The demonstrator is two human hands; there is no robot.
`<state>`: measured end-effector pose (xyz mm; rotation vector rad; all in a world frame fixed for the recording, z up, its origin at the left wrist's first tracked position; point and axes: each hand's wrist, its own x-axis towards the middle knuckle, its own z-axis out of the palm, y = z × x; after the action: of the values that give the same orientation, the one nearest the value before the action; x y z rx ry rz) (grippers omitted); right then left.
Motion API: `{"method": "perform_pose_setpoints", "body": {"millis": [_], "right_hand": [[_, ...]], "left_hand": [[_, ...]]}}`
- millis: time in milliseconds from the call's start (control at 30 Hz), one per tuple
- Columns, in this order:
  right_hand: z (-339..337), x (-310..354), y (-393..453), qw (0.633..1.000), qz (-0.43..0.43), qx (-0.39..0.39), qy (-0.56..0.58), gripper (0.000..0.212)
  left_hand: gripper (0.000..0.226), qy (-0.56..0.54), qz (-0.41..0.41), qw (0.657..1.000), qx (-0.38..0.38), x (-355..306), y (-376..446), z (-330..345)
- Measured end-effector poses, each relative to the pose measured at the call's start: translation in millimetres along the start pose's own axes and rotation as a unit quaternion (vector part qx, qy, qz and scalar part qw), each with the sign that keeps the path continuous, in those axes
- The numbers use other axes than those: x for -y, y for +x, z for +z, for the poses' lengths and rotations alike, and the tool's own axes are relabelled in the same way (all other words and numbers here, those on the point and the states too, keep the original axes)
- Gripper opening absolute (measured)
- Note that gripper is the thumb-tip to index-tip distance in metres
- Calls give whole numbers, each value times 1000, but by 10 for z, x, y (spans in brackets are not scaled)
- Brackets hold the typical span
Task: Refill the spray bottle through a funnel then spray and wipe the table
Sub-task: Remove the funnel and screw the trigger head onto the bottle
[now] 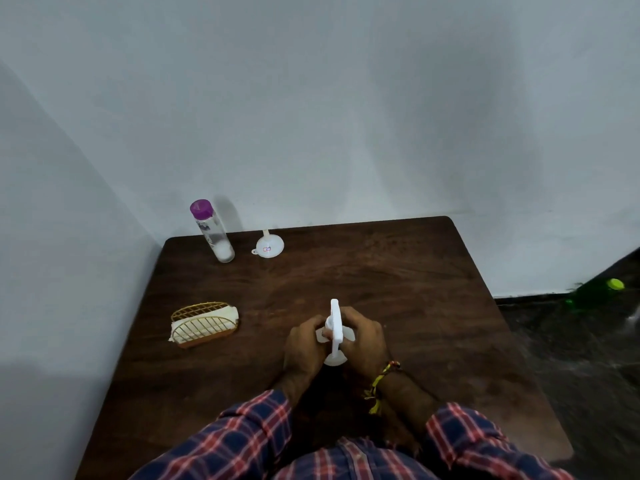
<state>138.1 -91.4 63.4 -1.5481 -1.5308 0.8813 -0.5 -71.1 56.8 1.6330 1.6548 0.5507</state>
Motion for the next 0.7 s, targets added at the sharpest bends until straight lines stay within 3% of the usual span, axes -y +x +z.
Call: {"method": "perform_pose_setpoints", "body": {"millis": [100, 200, 333, 433, 600, 700], "right_hand": [[32, -25, -29, 1000, 13, -16, -10, 26], [45, -50, 9, 997, 38, -28, -66, 36], [65, -74, 28, 995, 46, -48, -79, 47], [71, -53, 1, 997, 36, -39, -57, 42], [85, -25, -43, 998, 49, -38, -22, 39], [51, -25, -81, 999, 45, -25, 8, 34]], "left_hand": [[26, 26, 12, 1000, 1, 54, 16, 49], [8, -1, 37, 999, 4, 53, 18, 62], [20, -31, 46, 996, 71, 161, 36, 37], [44, 16, 63, 994, 88, 309, 59, 18], [40, -7, 48, 998, 40, 172, -24, 4], [44, -43, 41, 995, 80, 170, -60, 41]]}}
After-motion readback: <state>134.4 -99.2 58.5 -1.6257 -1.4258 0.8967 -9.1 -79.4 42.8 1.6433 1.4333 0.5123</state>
